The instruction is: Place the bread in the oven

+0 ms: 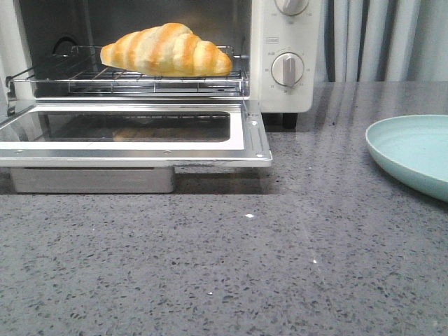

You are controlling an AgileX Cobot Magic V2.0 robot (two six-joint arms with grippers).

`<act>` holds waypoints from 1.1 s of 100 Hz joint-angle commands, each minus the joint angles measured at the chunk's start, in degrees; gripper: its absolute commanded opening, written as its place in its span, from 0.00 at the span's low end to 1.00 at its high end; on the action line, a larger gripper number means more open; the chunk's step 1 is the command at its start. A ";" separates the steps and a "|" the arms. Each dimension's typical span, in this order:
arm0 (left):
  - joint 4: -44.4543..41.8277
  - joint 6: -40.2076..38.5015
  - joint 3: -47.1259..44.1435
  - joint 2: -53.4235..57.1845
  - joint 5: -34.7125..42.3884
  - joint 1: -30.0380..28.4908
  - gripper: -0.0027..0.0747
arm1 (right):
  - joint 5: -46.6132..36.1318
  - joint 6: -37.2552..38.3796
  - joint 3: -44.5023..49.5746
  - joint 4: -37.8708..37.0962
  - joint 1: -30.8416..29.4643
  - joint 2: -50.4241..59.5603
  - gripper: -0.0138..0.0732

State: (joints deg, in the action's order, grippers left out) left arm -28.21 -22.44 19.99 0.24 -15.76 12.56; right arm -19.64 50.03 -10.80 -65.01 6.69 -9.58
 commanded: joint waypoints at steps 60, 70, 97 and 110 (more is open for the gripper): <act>0.12 -0.60 1.44 1.75 3.84 -0.11 0.01 | -0.33 -47.68 9.18 55.95 -0.19 -0.45 0.11; 0.12 -0.60 1.44 1.75 3.84 -0.11 0.01 | -0.33 -52.52 10.97 59.13 -0.19 -0.45 0.11; 0.12 -0.60 1.44 1.75 3.84 -0.11 0.01 | 3.33 -53.02 12.25 59.64 -0.19 -0.33 0.11; 0.12 -0.60 1.44 1.75 3.84 -0.11 0.01 | 2.85 -53.02 12.25 59.40 -0.19 -0.33 0.11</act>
State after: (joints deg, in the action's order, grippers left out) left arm -28.21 -22.44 19.99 0.24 -15.76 12.56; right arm -12.41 -2.37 0.89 -5.92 6.65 -9.58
